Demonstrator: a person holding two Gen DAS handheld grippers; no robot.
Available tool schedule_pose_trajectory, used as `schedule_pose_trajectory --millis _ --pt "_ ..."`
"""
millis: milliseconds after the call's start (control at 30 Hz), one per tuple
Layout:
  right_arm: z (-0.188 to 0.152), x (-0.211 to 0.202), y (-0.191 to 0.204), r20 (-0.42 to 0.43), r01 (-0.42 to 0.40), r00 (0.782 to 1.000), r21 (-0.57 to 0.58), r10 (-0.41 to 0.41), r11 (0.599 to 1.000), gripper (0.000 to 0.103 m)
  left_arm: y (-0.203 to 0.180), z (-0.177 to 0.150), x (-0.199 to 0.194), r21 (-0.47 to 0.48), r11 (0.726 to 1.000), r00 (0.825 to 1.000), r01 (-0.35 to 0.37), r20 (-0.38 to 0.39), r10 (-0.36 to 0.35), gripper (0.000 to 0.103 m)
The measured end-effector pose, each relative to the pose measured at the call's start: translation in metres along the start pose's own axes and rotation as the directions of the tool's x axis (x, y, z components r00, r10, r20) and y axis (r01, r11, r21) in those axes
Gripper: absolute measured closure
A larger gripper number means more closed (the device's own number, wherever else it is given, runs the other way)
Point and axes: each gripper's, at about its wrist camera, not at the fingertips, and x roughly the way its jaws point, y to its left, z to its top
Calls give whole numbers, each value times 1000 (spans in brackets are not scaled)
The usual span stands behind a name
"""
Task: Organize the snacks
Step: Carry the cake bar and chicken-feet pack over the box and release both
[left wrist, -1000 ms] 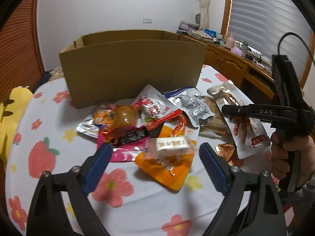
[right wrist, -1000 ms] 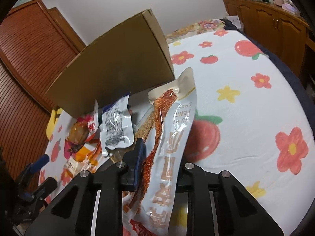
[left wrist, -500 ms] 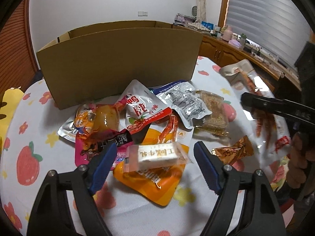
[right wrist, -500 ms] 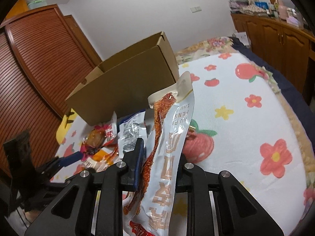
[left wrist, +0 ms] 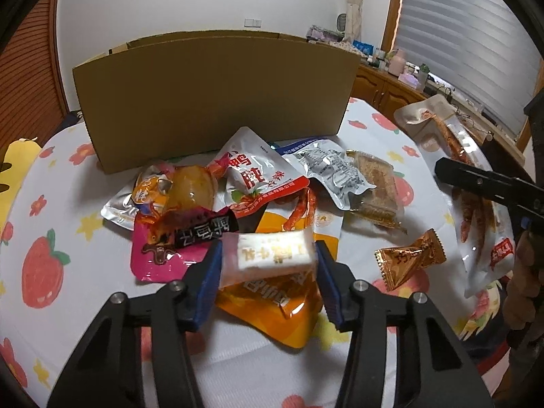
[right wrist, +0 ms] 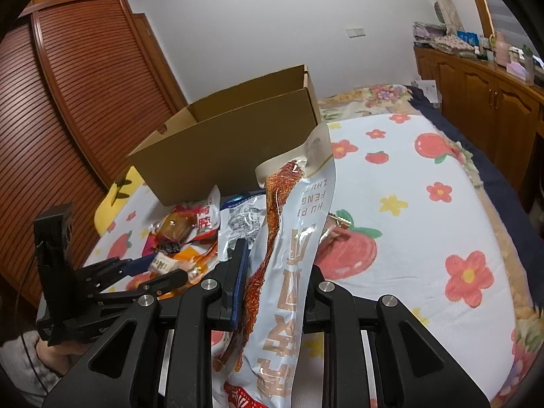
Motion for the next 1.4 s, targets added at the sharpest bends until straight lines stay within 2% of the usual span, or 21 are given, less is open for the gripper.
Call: schedule_pose_trajectory --millis 200,533,967,1233,1400 --pt "-1 0 -2 -2 2 1000 3 -2 1000 82 1 4 -16 -11 1000 999 15 42 -14 52" --pt "16 -12 4 29 -15 999 -37 16 999 82 0 30 -53 12 1000 991 14 135 -16 52" --pt "92 -13 32 96 -15 995 -185 33 983 82 36 103 -69 39 997 972 -64 230 53 52" --pt "136 18 40 44 -38 998 -194 48 980 82 64 144 -57 11 996 968 -87 238 82 52" --pt "160 44 47 16 -7 1000 -203 11 979 82 76 163 -41 28 992 967 -127 224 117 52"
